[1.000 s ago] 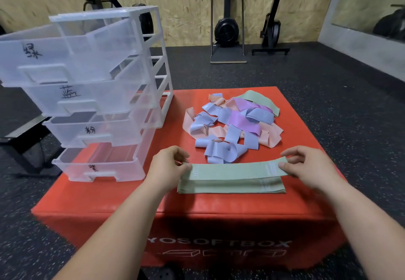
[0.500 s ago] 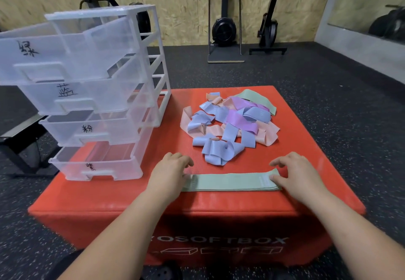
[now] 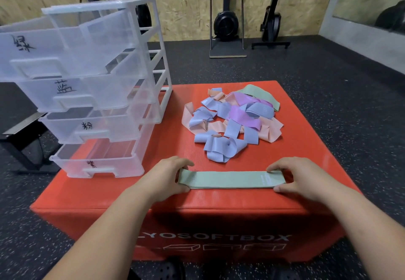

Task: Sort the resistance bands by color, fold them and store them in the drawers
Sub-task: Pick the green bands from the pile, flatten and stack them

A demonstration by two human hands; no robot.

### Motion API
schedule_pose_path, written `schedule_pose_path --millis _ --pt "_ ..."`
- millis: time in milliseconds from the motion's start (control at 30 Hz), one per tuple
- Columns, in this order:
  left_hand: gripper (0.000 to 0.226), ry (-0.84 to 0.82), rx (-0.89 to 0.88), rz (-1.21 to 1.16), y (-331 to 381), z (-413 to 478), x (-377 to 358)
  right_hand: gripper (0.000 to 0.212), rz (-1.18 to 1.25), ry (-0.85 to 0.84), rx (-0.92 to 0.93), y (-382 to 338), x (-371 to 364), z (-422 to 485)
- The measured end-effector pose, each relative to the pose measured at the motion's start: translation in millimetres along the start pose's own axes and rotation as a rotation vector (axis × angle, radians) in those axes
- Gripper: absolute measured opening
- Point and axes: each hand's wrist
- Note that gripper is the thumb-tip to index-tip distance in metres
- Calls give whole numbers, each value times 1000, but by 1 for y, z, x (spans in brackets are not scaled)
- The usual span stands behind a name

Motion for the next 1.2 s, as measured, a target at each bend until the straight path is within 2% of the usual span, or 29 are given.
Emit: schedule_pose_path --millis 400,533,733,967,1100,1200 --pt "71 31 -49 65 -2 1 -1 59 66 2 19 5 3 -3" --pt "70 36 -73 89 -2 4 -4 51 20 -20 58 4 1 1" --pt "77 39 -81 80 0 9 -3 62 9 -39 69 6 3 6" --pt "60 192 -101 -22 25 41 -7 56 80 126 22 4 0 34" --pt "55 301 -138 -62 44 70 -11 64 35 196 -50 9 -2 63" --pt "54 315 -133 -100 53 95 -15 59 3 251 -115 18 4 91"
Point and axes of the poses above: each hand's wrist, its own z-axis towards the middle knuckle, its own x-axis out of the back of the hand, y = z × x, and after that the axes turned 12 degrees about x, right-handed
